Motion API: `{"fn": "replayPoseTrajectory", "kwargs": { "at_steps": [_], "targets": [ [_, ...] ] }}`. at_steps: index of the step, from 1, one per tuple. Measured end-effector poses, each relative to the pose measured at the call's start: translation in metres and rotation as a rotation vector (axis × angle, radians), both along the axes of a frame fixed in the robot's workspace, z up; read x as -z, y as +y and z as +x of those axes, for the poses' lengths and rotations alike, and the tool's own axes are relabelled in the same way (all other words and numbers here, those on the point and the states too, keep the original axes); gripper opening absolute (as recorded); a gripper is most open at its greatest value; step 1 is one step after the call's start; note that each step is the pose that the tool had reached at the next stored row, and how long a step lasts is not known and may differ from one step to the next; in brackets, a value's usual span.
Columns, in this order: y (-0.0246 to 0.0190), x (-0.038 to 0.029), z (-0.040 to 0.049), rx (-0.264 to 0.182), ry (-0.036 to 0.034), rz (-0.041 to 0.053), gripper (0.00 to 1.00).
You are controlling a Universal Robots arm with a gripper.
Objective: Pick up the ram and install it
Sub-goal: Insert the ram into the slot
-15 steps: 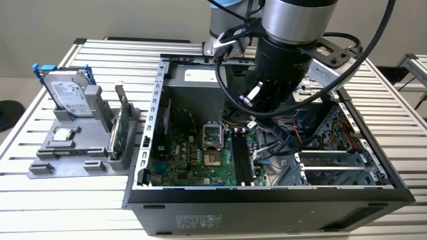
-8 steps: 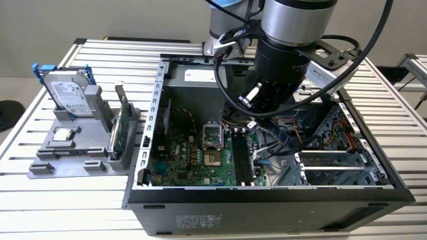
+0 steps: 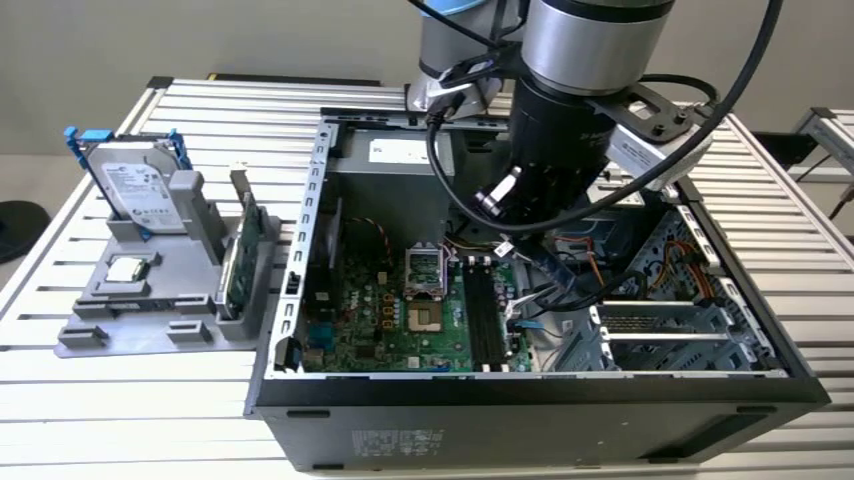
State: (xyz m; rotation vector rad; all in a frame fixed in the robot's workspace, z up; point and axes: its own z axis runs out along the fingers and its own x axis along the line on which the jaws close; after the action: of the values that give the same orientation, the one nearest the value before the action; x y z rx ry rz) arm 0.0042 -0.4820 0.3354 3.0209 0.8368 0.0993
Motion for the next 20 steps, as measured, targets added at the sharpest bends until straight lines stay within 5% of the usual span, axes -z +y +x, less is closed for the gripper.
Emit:
{"fn": "replayPoseTrajectory", "kwargs": {
  "at_steps": [20],
  "targets": [
    [0.0000, 0.0029, 0.0000, 0.179, 0.0000, -0.0002, 0.00]
  ]
}}
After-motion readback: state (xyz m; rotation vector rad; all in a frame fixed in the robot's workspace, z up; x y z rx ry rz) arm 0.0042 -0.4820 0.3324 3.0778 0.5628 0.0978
